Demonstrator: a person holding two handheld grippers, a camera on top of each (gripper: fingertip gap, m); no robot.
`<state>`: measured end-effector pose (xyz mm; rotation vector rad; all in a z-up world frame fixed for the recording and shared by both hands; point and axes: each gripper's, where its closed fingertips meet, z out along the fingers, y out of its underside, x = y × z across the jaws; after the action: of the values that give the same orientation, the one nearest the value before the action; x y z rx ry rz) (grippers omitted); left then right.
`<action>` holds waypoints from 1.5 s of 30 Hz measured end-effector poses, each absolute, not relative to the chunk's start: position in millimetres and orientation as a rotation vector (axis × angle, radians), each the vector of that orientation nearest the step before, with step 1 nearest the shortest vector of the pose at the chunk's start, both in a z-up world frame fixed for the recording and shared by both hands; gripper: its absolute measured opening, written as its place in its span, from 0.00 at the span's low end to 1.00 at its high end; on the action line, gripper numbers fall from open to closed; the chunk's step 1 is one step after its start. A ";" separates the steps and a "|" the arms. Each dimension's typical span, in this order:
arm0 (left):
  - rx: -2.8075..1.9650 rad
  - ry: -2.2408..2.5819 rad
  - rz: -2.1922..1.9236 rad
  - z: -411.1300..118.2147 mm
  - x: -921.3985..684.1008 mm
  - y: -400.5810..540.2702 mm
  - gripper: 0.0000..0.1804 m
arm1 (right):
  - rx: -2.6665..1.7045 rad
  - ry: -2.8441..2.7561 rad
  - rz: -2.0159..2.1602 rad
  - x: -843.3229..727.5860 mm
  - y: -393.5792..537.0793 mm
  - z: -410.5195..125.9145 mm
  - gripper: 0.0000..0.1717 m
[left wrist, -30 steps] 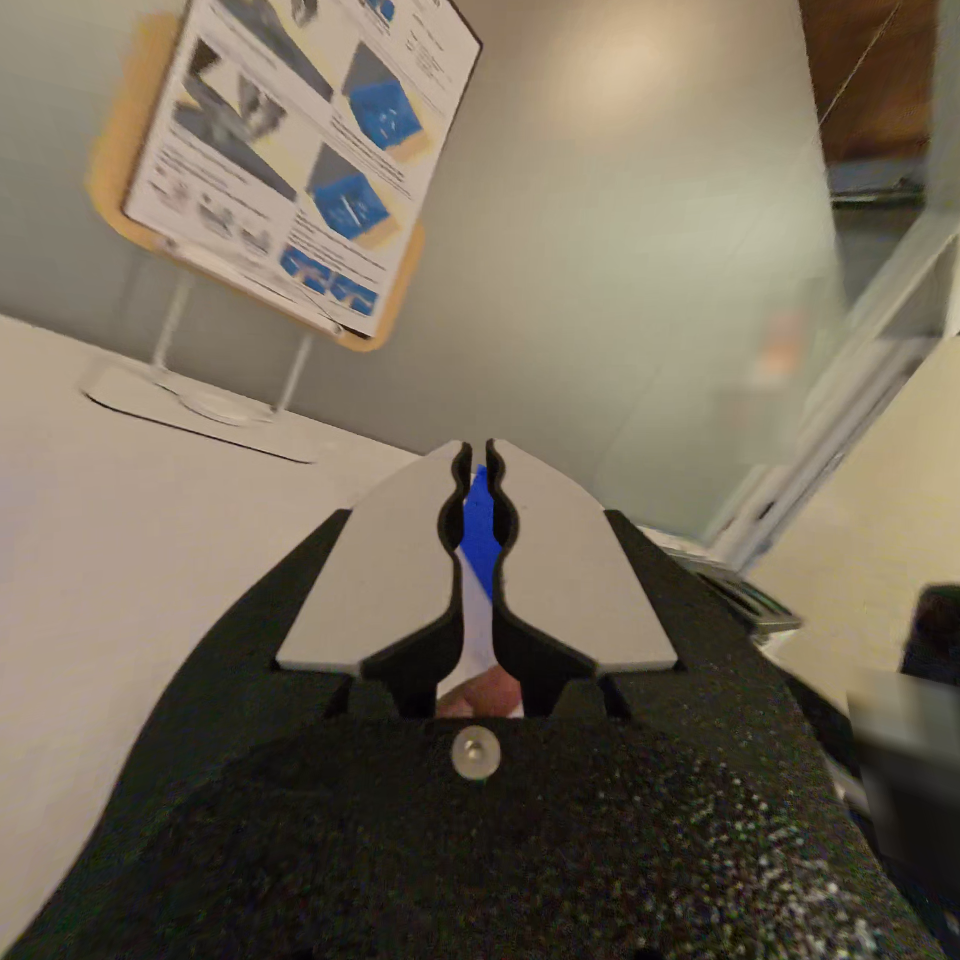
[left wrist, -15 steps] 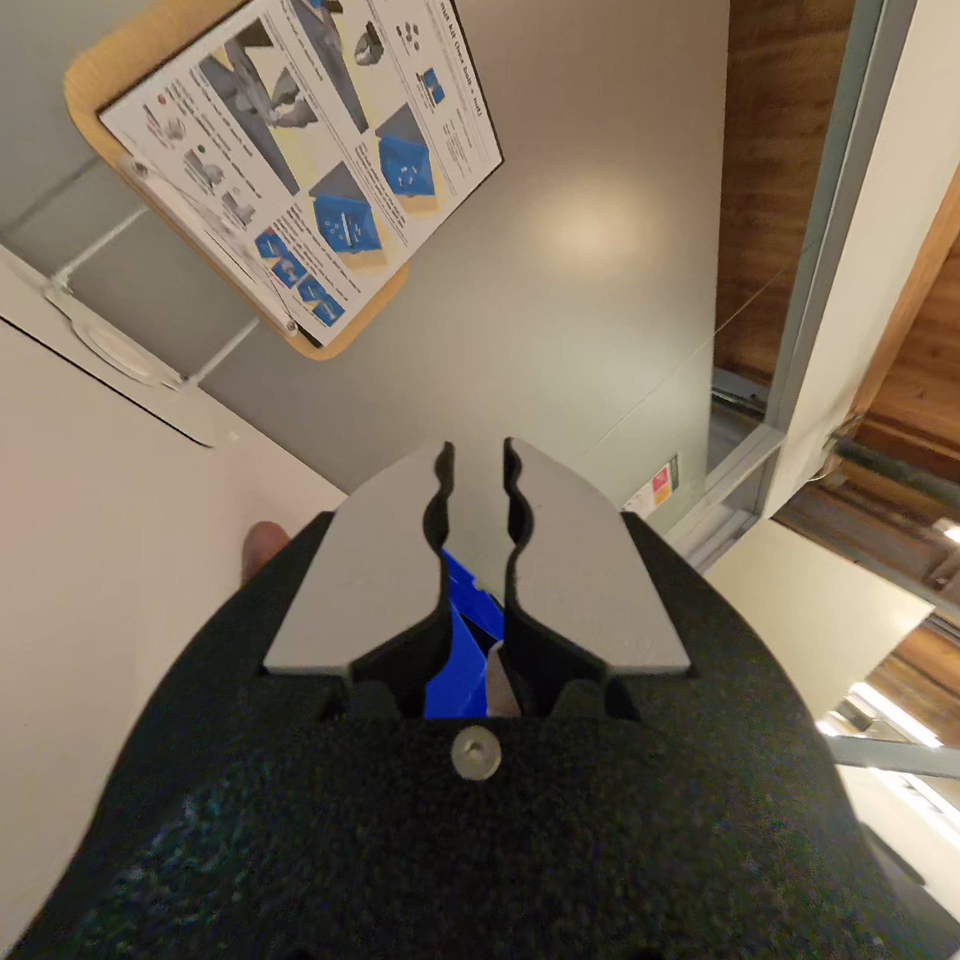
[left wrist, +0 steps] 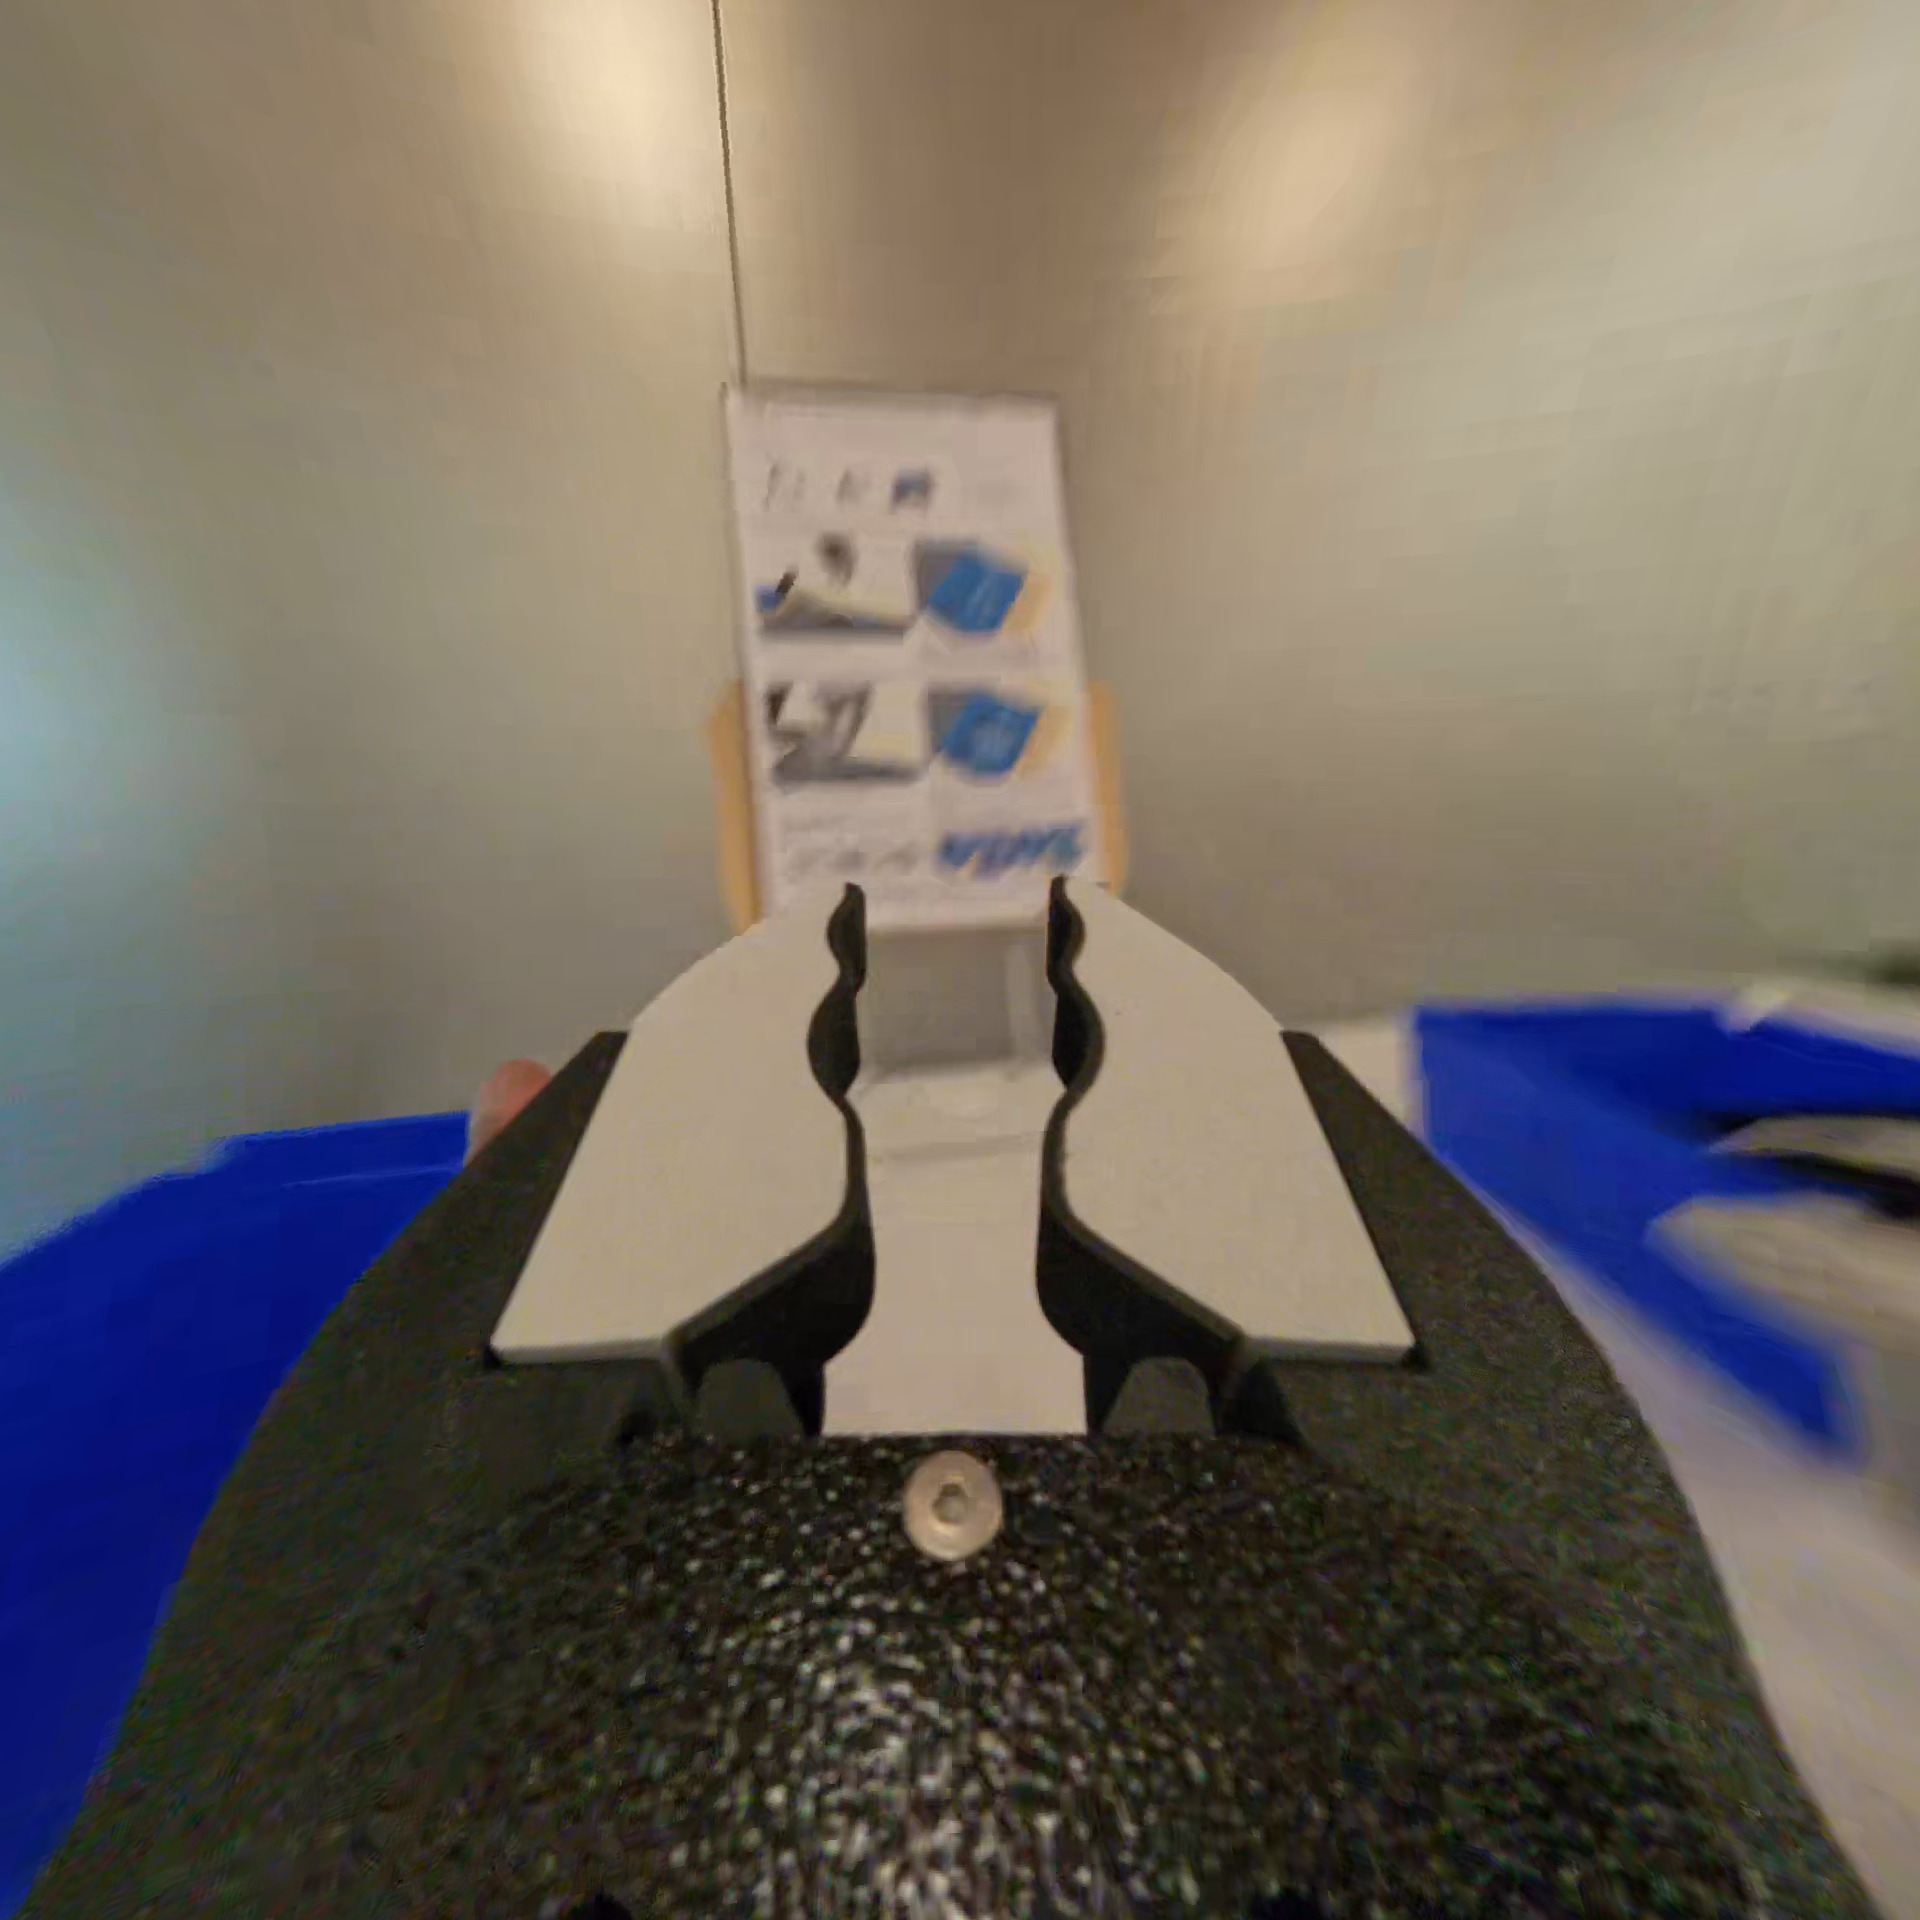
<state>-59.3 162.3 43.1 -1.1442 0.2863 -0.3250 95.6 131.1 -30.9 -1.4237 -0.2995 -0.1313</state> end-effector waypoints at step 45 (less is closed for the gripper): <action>-2.176 1.800 0.266 -139.5 -244.5 329.3 0.22 | -1.495 -0.878 0.401 38.9 127.8 -59.9 0.14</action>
<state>-244.5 329.3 -139.5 -2.1763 1.7998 0.2656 38.9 127.8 -59.9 -1.4954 -0.8783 0.4011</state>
